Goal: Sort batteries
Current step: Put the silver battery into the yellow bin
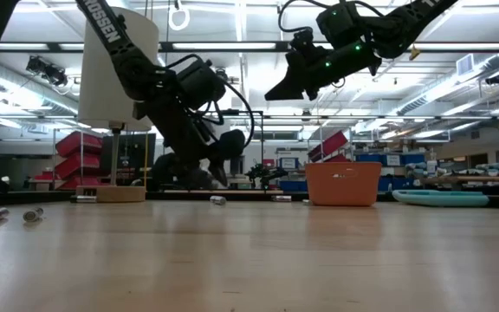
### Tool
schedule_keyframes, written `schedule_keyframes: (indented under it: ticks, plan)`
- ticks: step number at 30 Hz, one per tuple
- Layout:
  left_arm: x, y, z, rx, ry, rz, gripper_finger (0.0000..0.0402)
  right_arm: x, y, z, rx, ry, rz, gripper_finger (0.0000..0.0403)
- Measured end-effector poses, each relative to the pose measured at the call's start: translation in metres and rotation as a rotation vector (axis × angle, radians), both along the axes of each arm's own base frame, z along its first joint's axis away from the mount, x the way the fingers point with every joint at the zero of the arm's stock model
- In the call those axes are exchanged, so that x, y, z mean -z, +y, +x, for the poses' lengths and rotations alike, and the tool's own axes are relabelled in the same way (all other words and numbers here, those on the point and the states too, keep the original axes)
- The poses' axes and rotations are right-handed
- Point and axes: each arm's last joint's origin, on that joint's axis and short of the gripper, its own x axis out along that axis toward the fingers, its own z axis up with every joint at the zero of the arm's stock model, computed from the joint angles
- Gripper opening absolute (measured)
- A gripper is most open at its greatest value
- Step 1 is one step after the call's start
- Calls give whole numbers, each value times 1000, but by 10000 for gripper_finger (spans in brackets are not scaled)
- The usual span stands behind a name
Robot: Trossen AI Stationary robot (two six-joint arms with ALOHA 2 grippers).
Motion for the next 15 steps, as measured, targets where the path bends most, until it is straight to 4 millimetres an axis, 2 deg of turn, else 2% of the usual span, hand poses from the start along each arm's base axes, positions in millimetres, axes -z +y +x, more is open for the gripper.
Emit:
schedule_keyframes:
  ticks: [5,15]
  plan:
    - [0,6,-2,-62,-42,-33,167,0,1,1,-10,0,2,0]
    - [5,5,0,-78,-76,-72,168,2,9,4,-35,19,12,0]
